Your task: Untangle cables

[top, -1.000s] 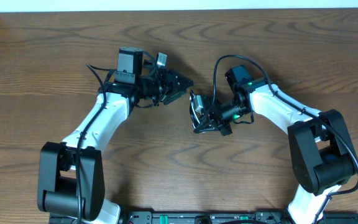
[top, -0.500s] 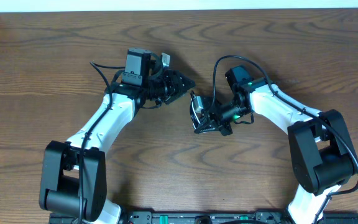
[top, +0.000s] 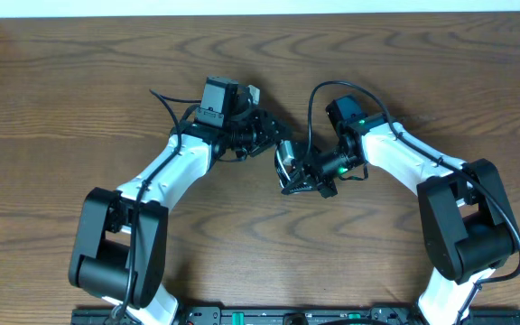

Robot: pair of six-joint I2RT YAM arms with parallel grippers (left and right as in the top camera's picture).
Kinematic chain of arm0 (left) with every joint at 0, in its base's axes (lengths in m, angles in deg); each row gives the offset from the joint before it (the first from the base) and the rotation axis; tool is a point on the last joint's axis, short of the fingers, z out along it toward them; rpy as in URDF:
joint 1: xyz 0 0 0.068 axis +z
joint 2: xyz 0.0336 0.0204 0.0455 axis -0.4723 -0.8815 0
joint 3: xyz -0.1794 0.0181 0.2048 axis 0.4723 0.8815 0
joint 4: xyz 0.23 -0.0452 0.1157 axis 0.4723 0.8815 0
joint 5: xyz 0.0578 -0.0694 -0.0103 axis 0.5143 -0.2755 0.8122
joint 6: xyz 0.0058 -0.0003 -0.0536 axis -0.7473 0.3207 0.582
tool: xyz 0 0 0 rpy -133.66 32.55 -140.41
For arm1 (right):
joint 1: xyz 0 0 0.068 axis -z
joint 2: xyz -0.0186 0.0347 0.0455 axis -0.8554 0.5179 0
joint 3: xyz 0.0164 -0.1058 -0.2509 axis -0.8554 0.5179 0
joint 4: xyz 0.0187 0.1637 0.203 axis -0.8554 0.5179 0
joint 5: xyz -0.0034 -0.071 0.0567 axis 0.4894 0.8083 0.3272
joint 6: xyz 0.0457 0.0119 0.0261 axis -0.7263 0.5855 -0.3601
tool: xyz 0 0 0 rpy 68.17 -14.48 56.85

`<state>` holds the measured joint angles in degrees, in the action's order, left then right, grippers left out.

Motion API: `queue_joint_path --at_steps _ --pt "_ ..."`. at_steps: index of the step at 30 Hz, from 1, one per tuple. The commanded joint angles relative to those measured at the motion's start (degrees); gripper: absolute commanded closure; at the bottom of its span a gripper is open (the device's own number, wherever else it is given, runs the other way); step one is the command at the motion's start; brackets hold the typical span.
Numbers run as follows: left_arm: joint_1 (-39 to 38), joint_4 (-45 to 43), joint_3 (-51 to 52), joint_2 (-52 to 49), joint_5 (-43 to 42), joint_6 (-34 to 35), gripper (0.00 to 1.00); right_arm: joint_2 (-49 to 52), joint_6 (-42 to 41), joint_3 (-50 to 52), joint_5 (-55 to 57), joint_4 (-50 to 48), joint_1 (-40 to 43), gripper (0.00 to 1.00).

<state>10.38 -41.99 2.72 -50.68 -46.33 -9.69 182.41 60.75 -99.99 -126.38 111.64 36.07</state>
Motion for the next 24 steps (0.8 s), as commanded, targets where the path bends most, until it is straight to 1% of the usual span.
queue_joint_path --at_steps 1,4,10,11,14,16,18,20,22,24 --pt "0.3 -1.0 -0.4 -0.7 1.0 -1.3 0.92 -0.9 1.2 -0.7 0.0 0.2 -0.3 0.99" --pt "1.1 -2.6 -0.4 -0.7 0.3 -1.2 0.92 -0.9 1.2 -0.7 1.6 0.6 -0.3 0.99" --pt "3.3 -9.1 -0.4 -0.7 -10.8 -1.2 0.92 -0.9 0.0 -0.7 3.0 0.3 -0.2 0.99" --pt "3.6 -10.1 -0.4 -0.7 -12.7 -1.2 0.93 -0.9 -1.3 -0.7 3.9 0.0 -0.2 0.99" --pt "4.7 -11.7 -0.4 -0.6 -16.8 -1.2 0.93 -0.9 -8.6 -0.7 7.8 -2.6 -0.2 0.99" --pt "5.7 -11.7 -0.4 -0.6 -18.3 -1.2 0.93 -0.9 -15.7 -0.7 8.7 -5.5 -0.2 0.99" --pt "6.7 -11.6 -0.4 -0.6 -18.5 -1.2 0.93 -0.9 -21.8 -0.7 7.9 -7.4 -0.2 0.99" --pt "7.6 -10.7 -0.4 -0.6 -17.3 -1.2 0.92 -0.9 -25.8 -0.7 6.7 -8.2 -0.2 0.99" --pt "8.2 -7.2 -0.4 -0.6 -13.7 -1.2 0.92 -0.9 -25.7 -0.7 8.9 -7.2 -0.5 0.99" --pt "8.4 -2.9 -0.4 -0.6 -9.6 -1.7 0.93 -0.9 -22.1 -0.7 15.5 -4.8 -1.1 0.99"
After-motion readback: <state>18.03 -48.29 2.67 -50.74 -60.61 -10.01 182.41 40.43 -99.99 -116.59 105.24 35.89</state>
